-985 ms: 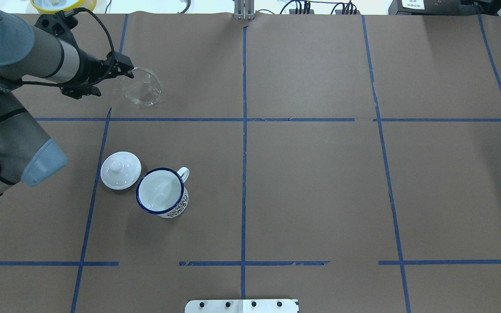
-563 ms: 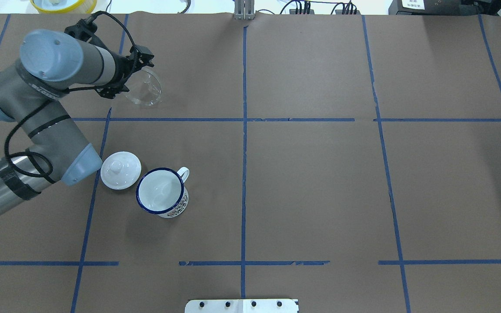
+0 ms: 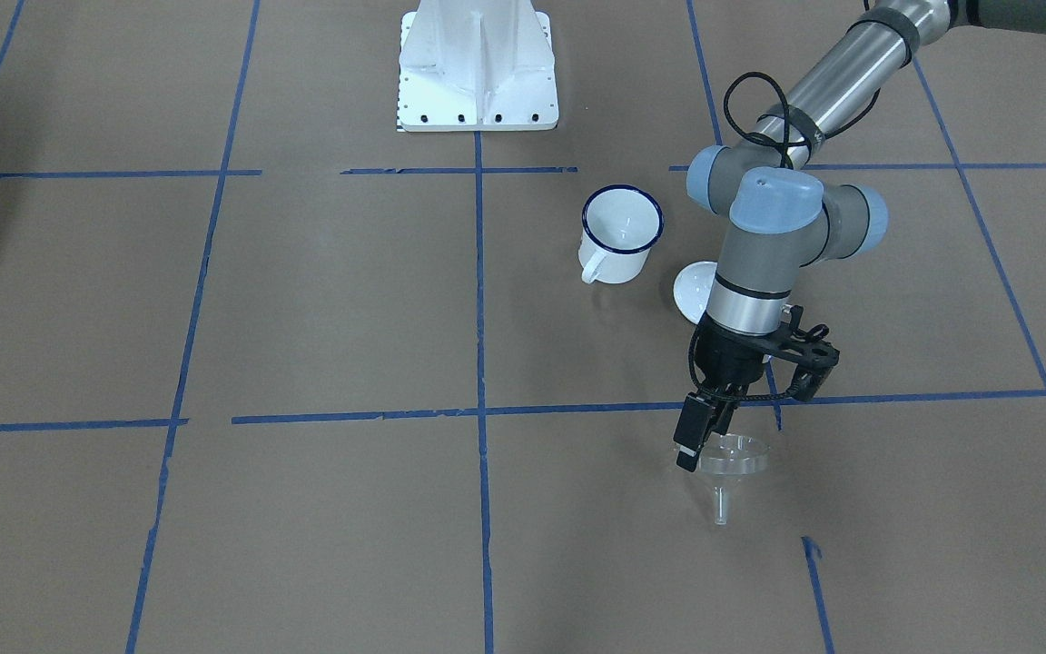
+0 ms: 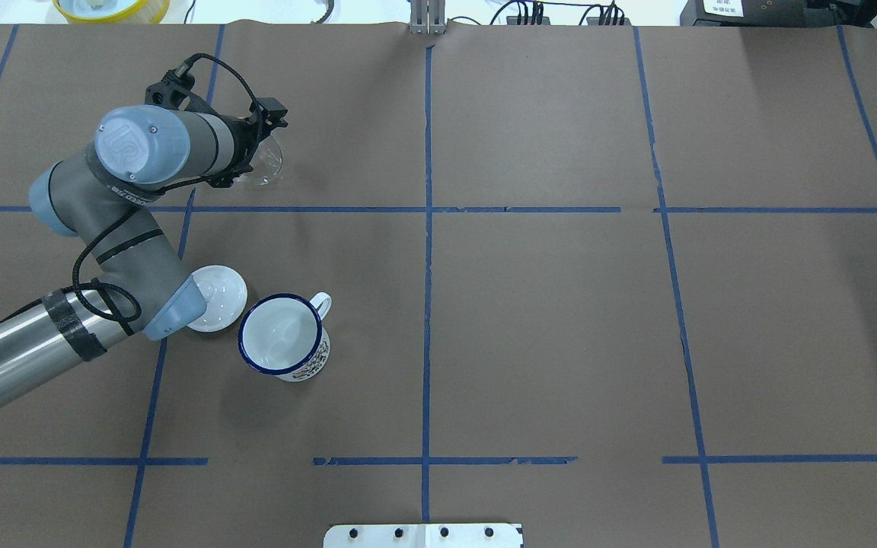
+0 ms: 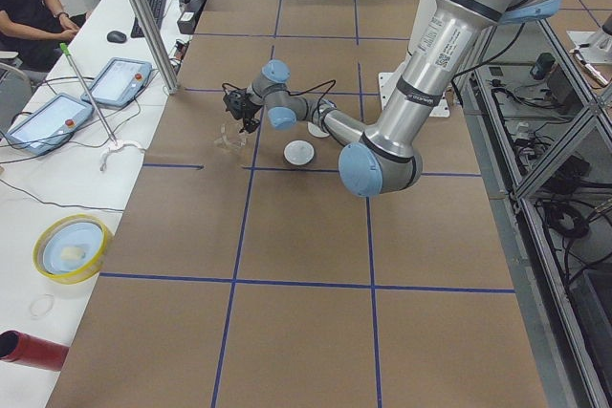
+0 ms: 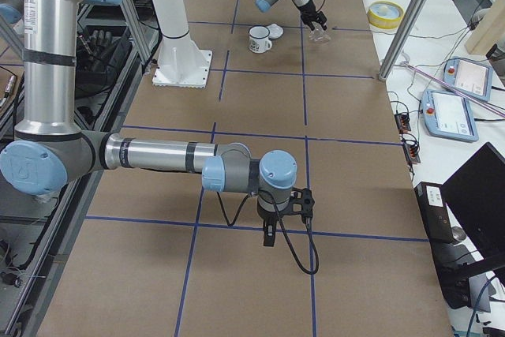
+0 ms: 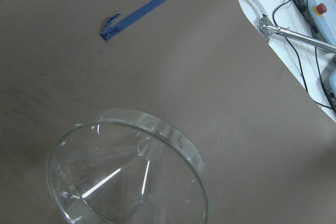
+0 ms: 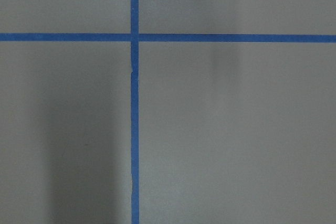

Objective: Place funnel on cup
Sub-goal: 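Lower the left gripper and grasp the glass funnel's spout, then lift the funnel and swing it toward the mug, then position the funnel over the mug opening and lower it in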

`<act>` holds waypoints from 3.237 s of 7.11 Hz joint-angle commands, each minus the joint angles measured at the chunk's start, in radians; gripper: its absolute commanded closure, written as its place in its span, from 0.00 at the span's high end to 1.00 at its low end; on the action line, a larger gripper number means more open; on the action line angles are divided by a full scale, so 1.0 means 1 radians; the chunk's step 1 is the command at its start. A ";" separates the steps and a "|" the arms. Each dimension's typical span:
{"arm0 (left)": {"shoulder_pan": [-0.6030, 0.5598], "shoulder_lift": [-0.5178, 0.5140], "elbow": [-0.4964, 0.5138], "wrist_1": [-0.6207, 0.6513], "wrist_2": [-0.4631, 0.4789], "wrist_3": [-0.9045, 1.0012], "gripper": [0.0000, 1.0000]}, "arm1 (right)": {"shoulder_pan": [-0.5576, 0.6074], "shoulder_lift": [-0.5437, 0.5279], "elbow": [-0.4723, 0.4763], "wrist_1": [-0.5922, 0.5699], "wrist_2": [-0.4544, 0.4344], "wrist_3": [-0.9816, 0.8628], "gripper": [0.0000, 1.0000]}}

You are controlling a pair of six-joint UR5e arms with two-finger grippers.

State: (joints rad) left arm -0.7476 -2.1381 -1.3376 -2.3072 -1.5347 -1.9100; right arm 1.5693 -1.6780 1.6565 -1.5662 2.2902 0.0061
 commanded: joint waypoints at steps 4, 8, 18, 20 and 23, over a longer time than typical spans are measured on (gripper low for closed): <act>-0.025 -0.016 0.091 -0.089 0.051 0.002 0.00 | 0.000 0.000 -0.001 0.000 0.000 0.000 1.00; -0.163 -0.008 -0.016 -0.095 -0.185 0.101 0.00 | 0.000 0.000 0.000 0.000 0.000 0.000 1.00; 0.008 0.034 -0.868 1.163 -0.306 0.652 0.00 | 0.000 0.000 0.000 0.000 0.000 0.000 1.00; 0.134 -0.099 -0.832 1.365 -0.183 0.652 0.00 | 0.000 0.001 0.000 0.000 0.000 0.000 1.00; 0.253 -0.167 -0.727 1.407 -0.113 0.652 0.00 | 0.000 0.000 0.000 0.000 0.000 0.000 1.00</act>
State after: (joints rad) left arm -0.5425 -2.2912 -2.0930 -0.9117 -1.6705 -1.2575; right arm 1.5693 -1.6773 1.6562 -1.5662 2.2902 0.0061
